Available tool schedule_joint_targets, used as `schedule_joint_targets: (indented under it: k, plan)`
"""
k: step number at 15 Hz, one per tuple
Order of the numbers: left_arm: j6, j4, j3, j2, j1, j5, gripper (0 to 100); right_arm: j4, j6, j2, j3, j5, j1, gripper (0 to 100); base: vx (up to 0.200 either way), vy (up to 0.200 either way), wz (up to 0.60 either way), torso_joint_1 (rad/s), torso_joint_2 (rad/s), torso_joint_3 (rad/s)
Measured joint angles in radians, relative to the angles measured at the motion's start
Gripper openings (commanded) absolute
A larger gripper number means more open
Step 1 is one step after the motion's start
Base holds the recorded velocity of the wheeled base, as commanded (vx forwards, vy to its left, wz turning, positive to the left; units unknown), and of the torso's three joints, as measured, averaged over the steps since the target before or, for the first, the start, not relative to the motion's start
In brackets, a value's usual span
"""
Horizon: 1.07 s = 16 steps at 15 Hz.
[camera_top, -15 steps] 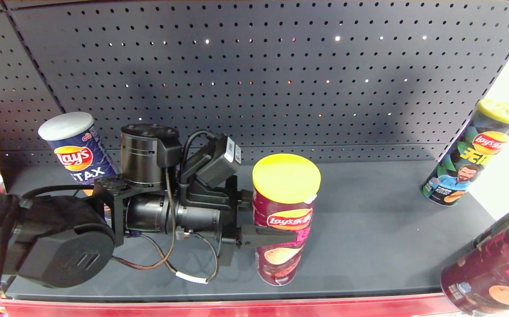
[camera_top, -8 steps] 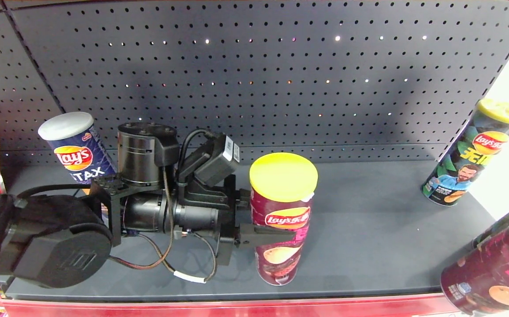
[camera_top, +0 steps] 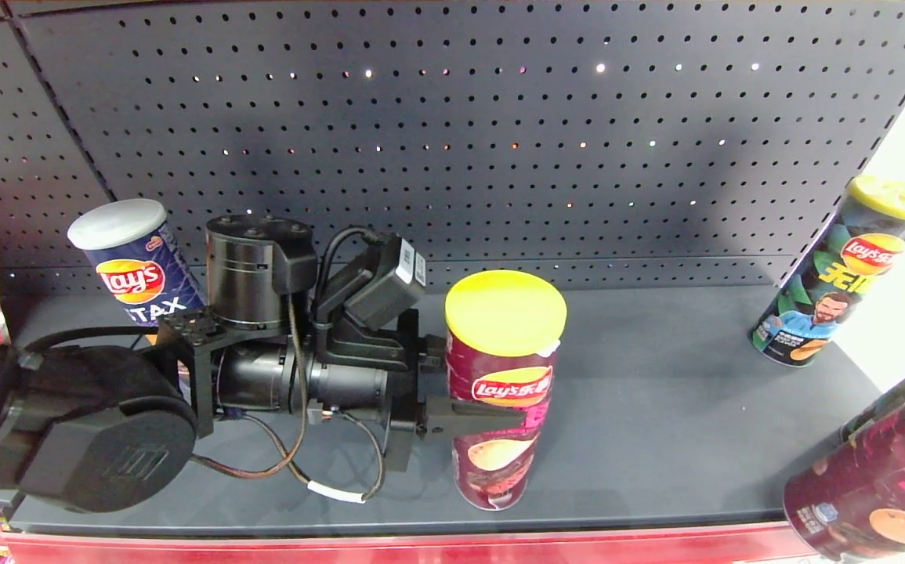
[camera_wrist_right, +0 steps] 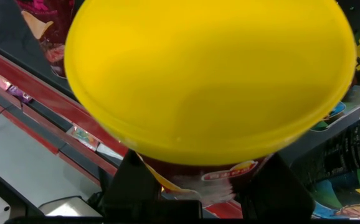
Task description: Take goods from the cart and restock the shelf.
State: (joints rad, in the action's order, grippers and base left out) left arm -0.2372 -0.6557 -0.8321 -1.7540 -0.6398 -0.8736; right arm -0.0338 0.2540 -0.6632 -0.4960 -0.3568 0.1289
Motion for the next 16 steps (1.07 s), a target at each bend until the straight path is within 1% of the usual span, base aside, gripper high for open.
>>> schedule_joint_targets:
  k: [12,16]
  plan:
    - [0.000,-0.004,0.037,0.013,-0.015,-0.001,0,0.000,0.000,0.001,0.006,0.000,0.000,0,0.000,0.000,0.00,0.000,0.00,0.000]
    - [0.007,-0.003,0.047,0.021,-0.018,0.000,0,0.000,0.000,0.001,0.009,0.000,0.000,0,0.000,0.000,0.00,0.000,0.00,0.000]
